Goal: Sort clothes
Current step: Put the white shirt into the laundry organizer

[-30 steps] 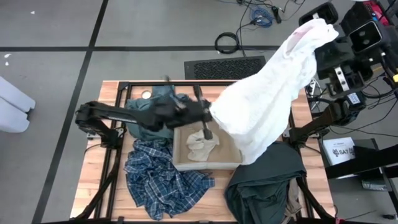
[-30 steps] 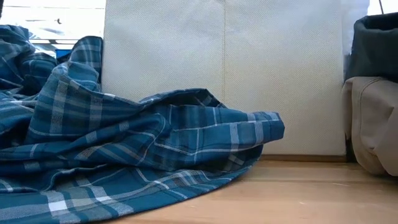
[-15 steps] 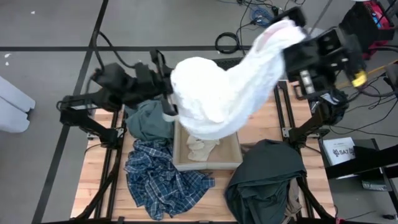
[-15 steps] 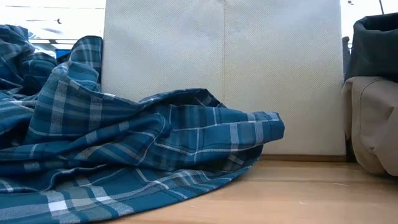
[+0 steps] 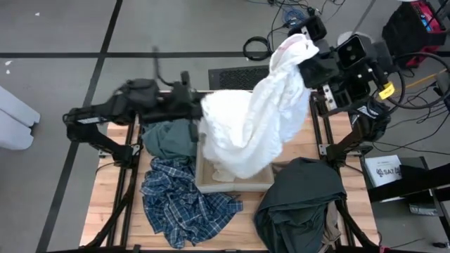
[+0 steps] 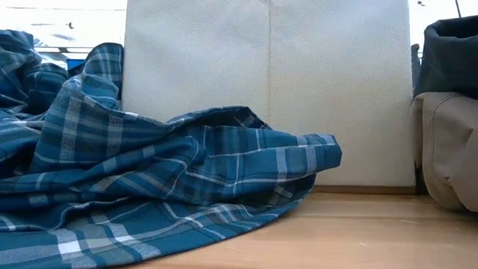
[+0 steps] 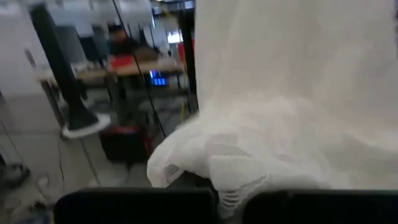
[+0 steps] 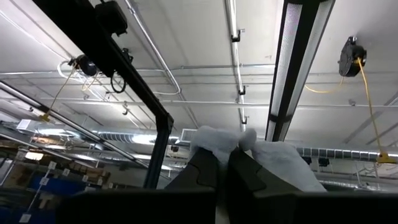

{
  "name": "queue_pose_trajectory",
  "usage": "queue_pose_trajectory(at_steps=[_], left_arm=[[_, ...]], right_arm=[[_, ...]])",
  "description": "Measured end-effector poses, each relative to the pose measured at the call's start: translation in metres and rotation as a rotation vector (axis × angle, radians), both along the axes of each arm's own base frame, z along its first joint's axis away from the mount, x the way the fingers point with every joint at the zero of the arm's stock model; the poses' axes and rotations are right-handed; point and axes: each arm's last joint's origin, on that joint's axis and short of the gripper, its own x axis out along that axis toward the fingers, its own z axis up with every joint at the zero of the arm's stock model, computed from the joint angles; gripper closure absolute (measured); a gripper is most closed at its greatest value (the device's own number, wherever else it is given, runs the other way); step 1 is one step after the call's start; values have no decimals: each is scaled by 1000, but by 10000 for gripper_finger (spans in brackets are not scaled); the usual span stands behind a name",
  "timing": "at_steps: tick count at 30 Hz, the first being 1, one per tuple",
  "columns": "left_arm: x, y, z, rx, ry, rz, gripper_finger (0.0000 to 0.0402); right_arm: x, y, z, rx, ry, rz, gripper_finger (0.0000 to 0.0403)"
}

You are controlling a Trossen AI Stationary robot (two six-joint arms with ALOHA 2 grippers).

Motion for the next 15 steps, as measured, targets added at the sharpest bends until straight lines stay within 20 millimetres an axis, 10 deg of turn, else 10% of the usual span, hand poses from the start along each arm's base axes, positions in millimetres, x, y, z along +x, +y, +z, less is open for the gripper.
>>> queue_pose_trajectory(at_steps=[15], left_arm=[[62, -9, -117, -28, 723, 69, 396]], right_arm=[[3, 21, -16, -102, 253, -3, 403]])
